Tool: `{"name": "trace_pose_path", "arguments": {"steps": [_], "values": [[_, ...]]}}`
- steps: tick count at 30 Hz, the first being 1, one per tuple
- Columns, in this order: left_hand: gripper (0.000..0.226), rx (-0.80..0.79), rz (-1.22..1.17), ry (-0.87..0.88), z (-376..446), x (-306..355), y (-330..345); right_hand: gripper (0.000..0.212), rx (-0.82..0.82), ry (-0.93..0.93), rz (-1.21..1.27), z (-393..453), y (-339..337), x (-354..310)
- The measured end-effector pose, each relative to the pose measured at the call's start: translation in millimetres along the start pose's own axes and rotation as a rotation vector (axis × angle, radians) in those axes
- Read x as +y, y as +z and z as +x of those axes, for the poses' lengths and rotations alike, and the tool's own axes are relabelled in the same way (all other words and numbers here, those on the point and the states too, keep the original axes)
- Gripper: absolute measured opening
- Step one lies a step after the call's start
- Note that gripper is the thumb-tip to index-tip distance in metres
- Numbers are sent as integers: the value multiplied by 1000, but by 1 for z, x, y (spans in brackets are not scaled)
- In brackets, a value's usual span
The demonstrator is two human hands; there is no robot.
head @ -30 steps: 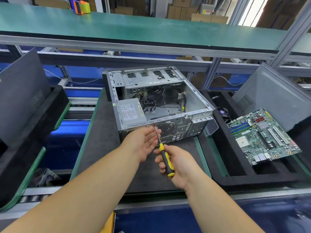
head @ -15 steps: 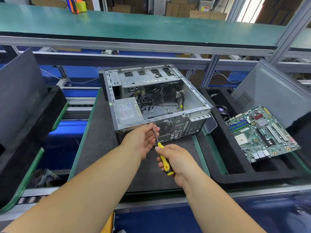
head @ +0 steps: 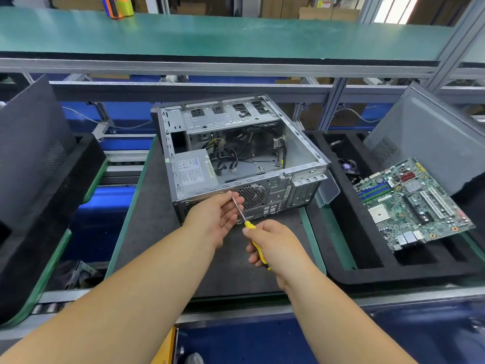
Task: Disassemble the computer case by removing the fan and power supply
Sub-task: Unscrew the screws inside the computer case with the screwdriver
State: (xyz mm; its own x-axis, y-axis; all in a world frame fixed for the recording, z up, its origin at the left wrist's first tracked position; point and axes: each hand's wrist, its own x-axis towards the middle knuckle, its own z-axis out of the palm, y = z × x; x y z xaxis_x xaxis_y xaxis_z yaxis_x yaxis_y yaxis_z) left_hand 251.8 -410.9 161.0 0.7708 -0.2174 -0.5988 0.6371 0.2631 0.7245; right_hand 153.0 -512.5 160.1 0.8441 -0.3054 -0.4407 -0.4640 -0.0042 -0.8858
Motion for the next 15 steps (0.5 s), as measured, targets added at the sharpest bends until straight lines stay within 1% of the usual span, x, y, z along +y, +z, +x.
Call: {"name": "trace_pose_path", "arguments": {"steps": [7,12,15], "values": [[14,22,0,15,-2,-6,12,14,16,-34,-104,6,-11,8],[14,13,8,24,-4,-12,27,8,49,-60,-93,14,-28,14],[17,19,26,39,-3,-16,41,10,71,-82,-91,16,-46,18]]}}
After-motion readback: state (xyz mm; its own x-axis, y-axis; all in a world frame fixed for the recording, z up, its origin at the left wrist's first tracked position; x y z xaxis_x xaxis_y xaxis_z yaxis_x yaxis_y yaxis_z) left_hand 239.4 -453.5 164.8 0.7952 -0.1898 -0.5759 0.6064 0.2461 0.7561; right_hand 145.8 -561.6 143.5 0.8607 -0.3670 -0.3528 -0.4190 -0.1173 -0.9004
